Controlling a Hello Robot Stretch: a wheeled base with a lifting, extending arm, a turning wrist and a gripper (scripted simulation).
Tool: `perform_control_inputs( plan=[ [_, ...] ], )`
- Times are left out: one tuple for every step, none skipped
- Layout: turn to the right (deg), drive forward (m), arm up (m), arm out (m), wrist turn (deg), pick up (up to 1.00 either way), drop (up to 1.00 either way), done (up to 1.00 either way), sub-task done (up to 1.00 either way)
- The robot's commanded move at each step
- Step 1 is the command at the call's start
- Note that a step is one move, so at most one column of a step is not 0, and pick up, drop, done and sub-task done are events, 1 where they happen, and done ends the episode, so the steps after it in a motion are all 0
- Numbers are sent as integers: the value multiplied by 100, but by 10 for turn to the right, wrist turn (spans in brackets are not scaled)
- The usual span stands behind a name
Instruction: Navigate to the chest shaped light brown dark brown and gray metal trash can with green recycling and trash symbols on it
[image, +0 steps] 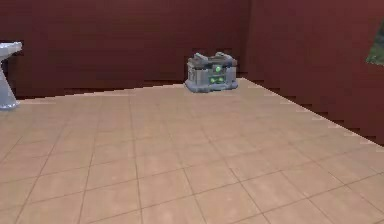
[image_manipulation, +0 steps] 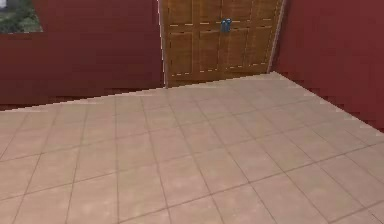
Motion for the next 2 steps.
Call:
perform_control_inputs(
  plan=[
    [0, 100, 0, 0, 0, 0, 0, 0, 0],
    [0, 100, 0, 0, 0, 0, 0, 0, 0]
  ],
)
